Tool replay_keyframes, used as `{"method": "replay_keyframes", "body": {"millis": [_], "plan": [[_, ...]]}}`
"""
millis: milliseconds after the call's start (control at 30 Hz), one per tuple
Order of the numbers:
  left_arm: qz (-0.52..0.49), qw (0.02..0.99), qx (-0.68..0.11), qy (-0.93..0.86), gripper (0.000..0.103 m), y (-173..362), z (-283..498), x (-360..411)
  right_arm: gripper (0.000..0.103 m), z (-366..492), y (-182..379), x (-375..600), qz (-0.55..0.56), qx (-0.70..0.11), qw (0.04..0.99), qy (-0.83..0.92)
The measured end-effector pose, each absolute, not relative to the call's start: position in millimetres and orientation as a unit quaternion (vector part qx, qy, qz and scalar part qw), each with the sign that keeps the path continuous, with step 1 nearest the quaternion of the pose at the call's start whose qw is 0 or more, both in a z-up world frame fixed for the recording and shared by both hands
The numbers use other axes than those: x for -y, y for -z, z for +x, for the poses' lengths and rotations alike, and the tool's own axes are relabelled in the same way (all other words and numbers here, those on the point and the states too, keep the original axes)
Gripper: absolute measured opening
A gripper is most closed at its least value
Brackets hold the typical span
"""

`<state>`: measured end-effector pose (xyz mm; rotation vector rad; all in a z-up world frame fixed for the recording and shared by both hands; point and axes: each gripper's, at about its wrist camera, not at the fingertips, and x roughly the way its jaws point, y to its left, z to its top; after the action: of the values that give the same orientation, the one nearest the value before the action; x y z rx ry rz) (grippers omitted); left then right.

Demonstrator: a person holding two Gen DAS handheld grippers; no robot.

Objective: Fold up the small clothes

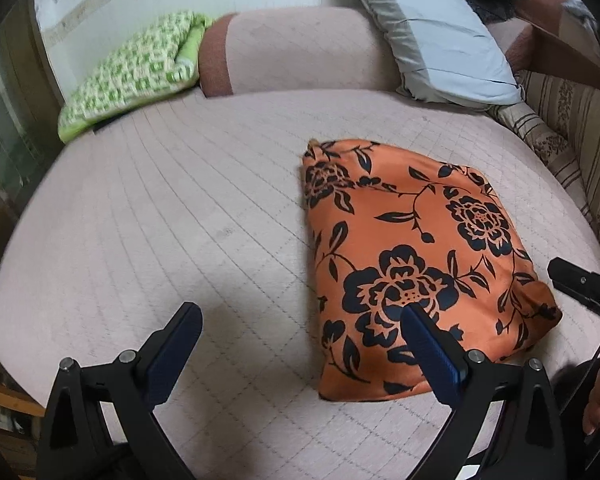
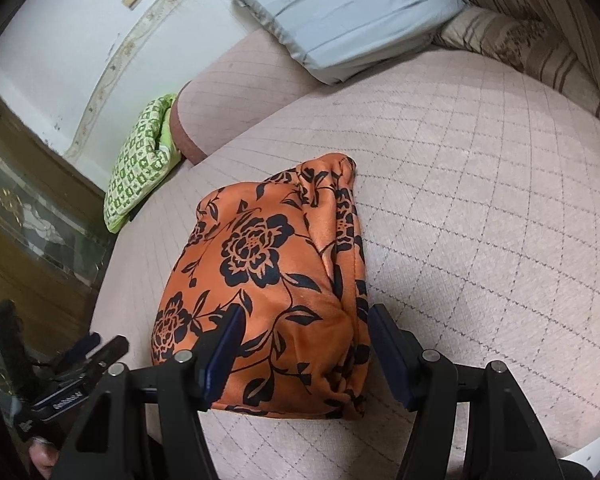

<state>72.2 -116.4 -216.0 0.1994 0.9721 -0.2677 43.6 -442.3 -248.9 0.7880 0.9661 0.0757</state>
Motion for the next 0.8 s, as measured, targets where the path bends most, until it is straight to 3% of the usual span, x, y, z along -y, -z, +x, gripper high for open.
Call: {"method": "replay_keyframes", "body": {"millis": [400,567,800], "plan": [[0.054,0.857,-0.487,0.159,0.099,235,96,118,0.067,46,267,464,0.444,-0.45,0.774,-0.033],[0.03,0.842,-0.503,0.19,0.08,252,94,121,0.067,48,272,463,0.455,-0.457,0.763,-0.043],[0.023,0.832,-0.514,0.205,0.08,246,103,128,0.067,63,283,454,0.45,-0.483,0.749,-0.055]]}}
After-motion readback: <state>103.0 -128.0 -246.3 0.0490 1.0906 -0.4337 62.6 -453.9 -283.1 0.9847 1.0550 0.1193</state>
